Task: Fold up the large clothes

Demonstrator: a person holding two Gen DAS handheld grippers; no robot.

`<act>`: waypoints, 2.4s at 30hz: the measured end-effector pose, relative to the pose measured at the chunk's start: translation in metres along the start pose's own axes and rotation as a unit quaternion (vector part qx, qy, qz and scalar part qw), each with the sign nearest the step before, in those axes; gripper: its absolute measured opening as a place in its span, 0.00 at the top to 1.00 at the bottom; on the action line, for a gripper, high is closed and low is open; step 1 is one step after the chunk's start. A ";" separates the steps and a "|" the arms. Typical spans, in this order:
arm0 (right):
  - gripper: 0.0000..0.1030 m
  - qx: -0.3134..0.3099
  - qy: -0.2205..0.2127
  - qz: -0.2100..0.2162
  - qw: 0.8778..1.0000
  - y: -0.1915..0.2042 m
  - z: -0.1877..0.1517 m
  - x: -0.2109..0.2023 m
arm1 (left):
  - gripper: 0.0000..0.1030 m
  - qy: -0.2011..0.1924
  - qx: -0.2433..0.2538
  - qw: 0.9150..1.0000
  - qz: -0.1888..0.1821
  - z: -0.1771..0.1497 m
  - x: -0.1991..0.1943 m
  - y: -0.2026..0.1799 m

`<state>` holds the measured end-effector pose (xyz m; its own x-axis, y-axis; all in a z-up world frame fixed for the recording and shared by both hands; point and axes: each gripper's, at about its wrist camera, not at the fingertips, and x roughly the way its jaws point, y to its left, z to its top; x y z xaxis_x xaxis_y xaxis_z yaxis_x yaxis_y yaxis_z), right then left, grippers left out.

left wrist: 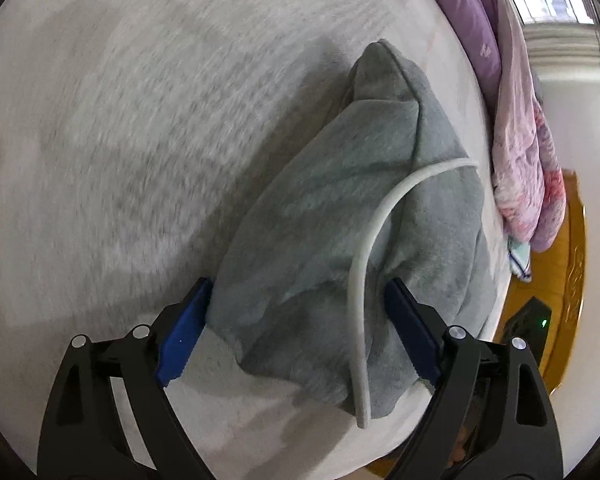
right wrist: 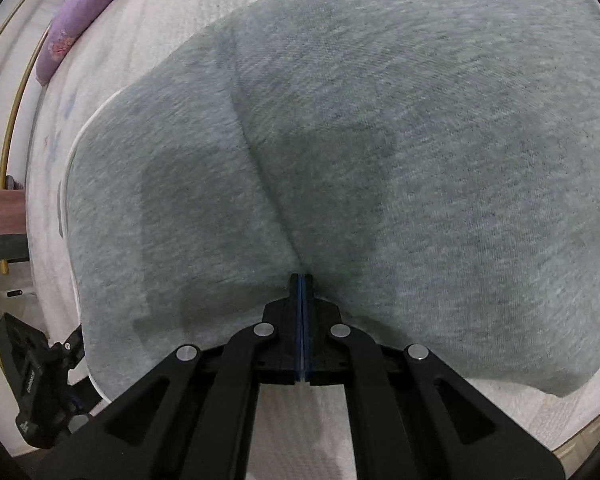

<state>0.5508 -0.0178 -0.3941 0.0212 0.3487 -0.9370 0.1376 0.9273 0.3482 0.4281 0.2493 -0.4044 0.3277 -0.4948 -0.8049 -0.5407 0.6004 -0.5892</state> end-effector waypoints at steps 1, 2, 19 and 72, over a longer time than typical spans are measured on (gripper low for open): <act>1.00 0.001 0.000 0.005 1.000 -0.002 0.000 -0.001 | 0.17 0.001 -0.005 1.000 0.000 -0.001 -0.001 -0.001; 1.00 0.002 0.000 0.009 1.000 -0.007 -0.003 -0.003 | 0.17 -0.001 -0.009 1.000 -0.004 -0.003 -0.003 -0.001; 1.00 0.030 -0.015 0.053 0.998 -0.059 -0.032 -0.034 | 0.41 -0.011 -0.035 0.998 -0.042 -0.017 0.018 0.000; 0.81 -0.283 -0.263 -0.011 0.922 0.087 -0.120 -0.063 | 0.84 0.069 0.097 0.992 -0.038 0.024 -0.025 -0.110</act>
<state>0.4429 0.0573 -0.3017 0.5232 0.3527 -0.7758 -0.3923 0.9078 0.1481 0.4984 0.2108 -0.3207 0.2450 -0.6173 -0.7476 -0.3547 0.6606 -0.6617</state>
